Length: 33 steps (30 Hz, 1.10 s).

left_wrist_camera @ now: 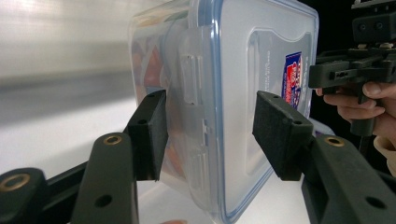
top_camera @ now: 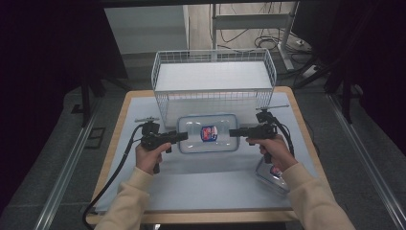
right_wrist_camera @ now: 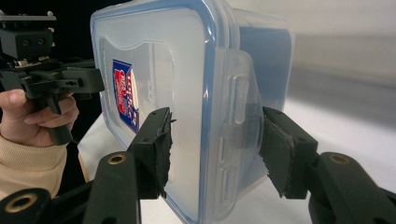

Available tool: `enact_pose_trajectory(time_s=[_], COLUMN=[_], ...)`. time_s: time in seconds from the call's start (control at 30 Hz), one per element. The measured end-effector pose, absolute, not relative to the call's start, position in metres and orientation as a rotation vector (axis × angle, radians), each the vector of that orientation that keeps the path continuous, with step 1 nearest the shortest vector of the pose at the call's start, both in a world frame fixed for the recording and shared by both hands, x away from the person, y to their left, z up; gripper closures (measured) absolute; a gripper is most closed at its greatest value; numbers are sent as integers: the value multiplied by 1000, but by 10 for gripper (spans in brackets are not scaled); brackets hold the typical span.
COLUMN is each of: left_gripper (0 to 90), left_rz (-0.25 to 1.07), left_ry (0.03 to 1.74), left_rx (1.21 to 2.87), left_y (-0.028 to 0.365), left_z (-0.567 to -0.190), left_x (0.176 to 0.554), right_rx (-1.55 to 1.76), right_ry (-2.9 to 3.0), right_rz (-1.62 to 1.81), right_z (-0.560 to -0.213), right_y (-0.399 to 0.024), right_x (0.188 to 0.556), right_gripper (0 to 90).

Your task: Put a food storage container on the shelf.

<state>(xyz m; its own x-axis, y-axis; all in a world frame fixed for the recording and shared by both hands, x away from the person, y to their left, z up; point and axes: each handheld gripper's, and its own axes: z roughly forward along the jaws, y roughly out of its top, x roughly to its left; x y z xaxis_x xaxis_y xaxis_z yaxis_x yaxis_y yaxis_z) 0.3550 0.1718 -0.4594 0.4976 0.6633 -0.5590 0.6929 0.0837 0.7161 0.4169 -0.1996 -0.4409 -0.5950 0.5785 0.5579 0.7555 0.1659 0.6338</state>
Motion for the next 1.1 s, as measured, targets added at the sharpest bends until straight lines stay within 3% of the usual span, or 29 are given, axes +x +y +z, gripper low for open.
enact_pose_trajectory(time_s=[0.7,1.1], left_gripper=[471,472], left_rz=[47,68], left_ry=[1093,1058], left_rx=[1615,1617], left_y=[164,159], left_z=[-389,-363], left_x=[373,385], right_rx=[-1269,-1267], right_ry=[-2288,-2301], right_rz=[-1594,-1658], right_z=[-368,-346], right_y=[-210,-216], right_x=[421,426], right_gripper=[462,462])
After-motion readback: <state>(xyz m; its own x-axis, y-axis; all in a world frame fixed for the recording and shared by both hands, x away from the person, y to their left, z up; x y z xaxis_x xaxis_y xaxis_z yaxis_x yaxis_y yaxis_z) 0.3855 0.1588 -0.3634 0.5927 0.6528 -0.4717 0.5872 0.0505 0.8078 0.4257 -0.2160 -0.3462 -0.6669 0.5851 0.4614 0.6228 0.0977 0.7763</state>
